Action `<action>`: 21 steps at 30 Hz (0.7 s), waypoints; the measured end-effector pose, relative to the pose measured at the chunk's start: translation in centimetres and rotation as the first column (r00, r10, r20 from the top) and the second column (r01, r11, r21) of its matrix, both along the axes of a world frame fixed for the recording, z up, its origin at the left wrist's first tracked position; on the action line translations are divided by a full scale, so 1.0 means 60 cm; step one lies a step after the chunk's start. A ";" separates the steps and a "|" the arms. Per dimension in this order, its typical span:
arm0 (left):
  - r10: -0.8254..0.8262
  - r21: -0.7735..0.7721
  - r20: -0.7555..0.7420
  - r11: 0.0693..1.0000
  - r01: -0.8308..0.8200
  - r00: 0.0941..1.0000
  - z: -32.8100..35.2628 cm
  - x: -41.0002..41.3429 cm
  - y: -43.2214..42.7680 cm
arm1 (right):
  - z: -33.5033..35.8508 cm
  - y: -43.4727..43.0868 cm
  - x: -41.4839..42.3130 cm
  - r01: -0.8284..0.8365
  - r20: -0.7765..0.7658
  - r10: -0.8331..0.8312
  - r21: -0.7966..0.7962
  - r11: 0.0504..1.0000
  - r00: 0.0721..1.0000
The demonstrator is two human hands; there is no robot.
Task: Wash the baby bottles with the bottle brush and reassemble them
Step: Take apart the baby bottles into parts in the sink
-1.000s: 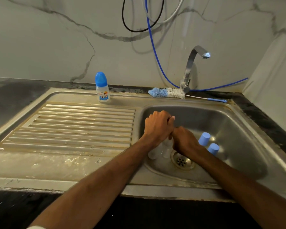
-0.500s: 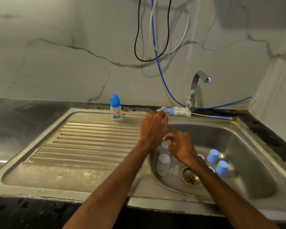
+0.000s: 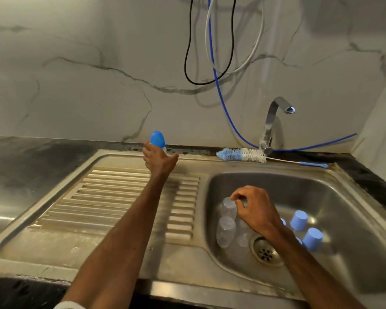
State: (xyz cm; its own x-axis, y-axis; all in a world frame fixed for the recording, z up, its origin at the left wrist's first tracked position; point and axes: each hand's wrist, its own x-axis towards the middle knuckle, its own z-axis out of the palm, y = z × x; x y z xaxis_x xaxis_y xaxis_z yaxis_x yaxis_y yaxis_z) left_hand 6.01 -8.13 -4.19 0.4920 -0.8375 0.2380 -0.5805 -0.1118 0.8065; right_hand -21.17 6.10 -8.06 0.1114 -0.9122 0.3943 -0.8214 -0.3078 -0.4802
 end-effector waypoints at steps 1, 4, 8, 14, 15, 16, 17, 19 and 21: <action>-0.025 -0.022 -0.025 0.999 0.025 0.999 -0.006 0.002 -0.007 | 0.000 -0.001 -0.001 -0.003 0.005 0.003 0.012 1.000 1.000; -0.040 -0.108 -0.042 0.994 0.035 0.998 -0.017 0.006 -0.019 | 0.001 -0.002 -0.004 -0.020 0.021 0.019 0.026 0.999 1.000; -0.155 -0.174 0.075 0.971 0.166 0.985 -0.027 -0.023 -0.007 | 0.003 -0.005 -0.011 -0.018 0.064 0.017 0.015 1.000 0.998; -0.544 -0.074 0.373 0.790 0.608 0.752 -0.029 -0.181 0.090 | 0.022 -0.003 -0.030 0.085 0.460 -0.136 0.129 0.988 0.877; -0.599 -0.044 0.397 0.744 0.666 0.695 -0.030 -0.207 0.107 | 0.027 -0.001 -0.034 0.083 0.574 -0.166 0.168 0.982 0.802; -0.629 -0.029 0.405 0.717 0.697 0.664 -0.032 -0.228 0.120 | 0.032 0.000 -0.040 0.076 0.683 -0.185 0.186 0.980 0.707; -0.640 -0.031 0.400 0.706 0.708 0.656 -0.033 -0.244 0.127 | 0.036 0.001 -0.047 0.070 0.772 -0.200 0.199 0.977 0.604; -0.645 -0.048 0.402 0.695 0.718 0.651 -0.031 -0.262 0.139 | 0.041 0.005 -0.060 0.068 0.873 -0.231 0.224 0.972 0.430; -0.660 -0.070 0.422 0.660 0.748 0.622 -0.032 -0.270 0.148 | 0.039 0.005 -0.072 0.047 0.905 -0.274 0.274 0.961 0.325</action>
State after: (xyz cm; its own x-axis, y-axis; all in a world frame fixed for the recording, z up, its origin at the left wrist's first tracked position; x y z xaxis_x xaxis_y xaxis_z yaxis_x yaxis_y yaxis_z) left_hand -10.21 0.77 -6.10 -0.3753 -0.7920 0.4815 -0.6319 0.5987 0.4923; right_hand -25.48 6.40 -5.73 -0.3785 -0.9254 -0.0207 0.1718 -0.0482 -0.9840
